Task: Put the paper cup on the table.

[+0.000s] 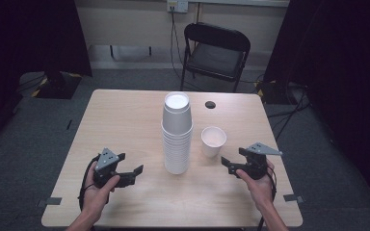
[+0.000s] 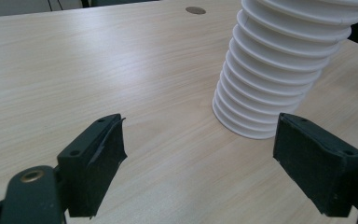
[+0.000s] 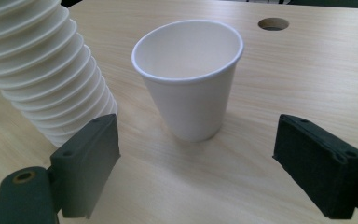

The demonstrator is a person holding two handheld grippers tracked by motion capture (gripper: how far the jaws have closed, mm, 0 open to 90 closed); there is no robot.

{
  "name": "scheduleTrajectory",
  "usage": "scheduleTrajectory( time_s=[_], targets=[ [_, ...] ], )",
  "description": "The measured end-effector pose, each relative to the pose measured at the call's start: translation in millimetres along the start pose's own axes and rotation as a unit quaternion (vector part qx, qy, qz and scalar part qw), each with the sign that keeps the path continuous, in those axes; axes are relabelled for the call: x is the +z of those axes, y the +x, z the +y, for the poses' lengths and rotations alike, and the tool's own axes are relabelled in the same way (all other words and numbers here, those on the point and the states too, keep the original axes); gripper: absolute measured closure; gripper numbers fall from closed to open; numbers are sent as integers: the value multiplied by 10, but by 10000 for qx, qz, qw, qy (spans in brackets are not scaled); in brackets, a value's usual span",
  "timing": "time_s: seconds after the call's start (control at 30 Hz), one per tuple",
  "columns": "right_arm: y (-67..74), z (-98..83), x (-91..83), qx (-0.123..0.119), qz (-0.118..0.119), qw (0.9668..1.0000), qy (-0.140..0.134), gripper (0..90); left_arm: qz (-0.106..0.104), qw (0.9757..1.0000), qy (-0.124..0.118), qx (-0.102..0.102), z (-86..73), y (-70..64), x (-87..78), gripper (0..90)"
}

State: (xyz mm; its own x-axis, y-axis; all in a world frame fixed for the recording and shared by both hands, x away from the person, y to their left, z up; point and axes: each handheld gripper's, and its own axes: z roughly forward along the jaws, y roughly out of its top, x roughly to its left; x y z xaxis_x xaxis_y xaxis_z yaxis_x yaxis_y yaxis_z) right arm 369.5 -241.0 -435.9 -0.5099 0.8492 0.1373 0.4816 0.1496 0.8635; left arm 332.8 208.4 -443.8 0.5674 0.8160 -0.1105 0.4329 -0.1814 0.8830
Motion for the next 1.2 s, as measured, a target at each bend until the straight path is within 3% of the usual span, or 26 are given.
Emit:
scheduleTrajectory(
  time_s=[0.07,0.37,0.7,0.77,0.9,0.97,1.2],
  targets=[
    [9,-19,-126,65,-13,10000,-75,139,-12,10000,-3,-6,24,-22,-1,163],
    [28,-148,-402,206,-105,9997,-98,140,-63,9999,56,91,29,-42,-15,165],
    [34,-363,-842,267,-377,9989,-67,140,22,9997,218,112,-91,7,-175,164],
    [-4,-422,-926,386,-451,9981,-133,139,40,9997,234,50,-139,27,-223,163],
    [-83,-552,-998,576,-579,9966,-140,139,76,9996,244,-72,-206,60,-262,164],
    [-103,-620,-1032,484,-764,9958,-128,140,99,9997,236,-15,-227,78,-286,164],
    [-165,-716,-1087,628,-927,9936,-122,143,84,9996,280,11,-311,110,-319,165]
  ],
)
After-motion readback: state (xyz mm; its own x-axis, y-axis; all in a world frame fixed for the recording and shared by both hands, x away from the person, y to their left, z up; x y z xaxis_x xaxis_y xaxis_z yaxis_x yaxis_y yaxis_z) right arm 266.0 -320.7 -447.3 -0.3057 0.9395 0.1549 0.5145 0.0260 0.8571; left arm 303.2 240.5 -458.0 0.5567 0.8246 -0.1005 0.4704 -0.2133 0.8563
